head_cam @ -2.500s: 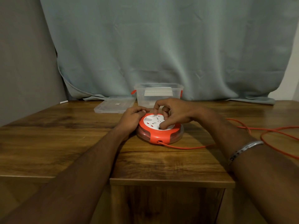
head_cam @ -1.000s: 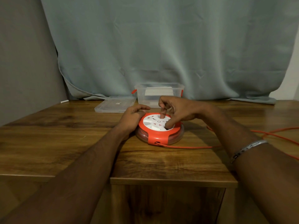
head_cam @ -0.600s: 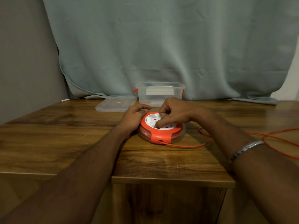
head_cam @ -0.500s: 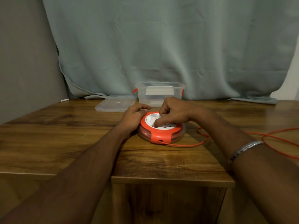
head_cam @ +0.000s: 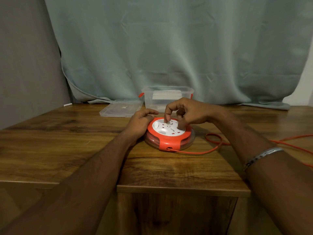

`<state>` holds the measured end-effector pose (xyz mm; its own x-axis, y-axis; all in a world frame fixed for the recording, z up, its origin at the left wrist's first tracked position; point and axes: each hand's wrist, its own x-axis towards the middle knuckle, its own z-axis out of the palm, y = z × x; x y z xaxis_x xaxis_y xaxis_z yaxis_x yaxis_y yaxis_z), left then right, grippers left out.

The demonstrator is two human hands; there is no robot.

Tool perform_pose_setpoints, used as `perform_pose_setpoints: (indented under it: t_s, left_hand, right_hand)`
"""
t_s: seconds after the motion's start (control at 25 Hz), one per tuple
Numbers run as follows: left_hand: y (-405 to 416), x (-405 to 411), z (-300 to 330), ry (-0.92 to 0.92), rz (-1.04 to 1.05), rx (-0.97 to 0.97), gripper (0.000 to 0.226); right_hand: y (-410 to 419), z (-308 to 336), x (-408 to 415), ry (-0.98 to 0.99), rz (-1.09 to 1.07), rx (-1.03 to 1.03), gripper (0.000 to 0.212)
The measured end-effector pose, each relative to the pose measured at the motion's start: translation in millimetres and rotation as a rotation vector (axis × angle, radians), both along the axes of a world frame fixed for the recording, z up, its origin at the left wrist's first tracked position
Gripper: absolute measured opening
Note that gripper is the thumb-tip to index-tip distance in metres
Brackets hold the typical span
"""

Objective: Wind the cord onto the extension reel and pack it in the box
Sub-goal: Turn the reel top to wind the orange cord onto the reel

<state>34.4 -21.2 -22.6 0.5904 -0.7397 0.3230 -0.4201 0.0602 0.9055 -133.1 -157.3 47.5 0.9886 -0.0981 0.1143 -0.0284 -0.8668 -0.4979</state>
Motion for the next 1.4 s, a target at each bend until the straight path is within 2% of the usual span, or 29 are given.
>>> perform_pose_setpoints:
  t_s: [0.16,0.44,0.76,1.4]
  left_hand:
    - [2.0,-2.0,1.2,0.004,-0.012,0.008,0.026]
    - [0.5,-1.5,0.1,0.050,-0.011,-0.033,0.028]
    - [-0.5,-0.6,-0.5,0.051,-0.009,-0.022,0.027]
    - [-2.3,0.0,-0.9,0.032,-0.019,-0.035,0.029]
  right_hand:
    - [-3.0,-0.2,-0.3,0.072,0.034,0.047,0.043]
    - [-2.4,-2.9,0.4,0.003,-0.067,-0.008,0.054]
    - [8.8,-5.2,3.8,-0.013,-0.110,-0.095,0.035]
    - [24.5,-14.2,15.3,-0.125,-0.134,-0.240,0.044]
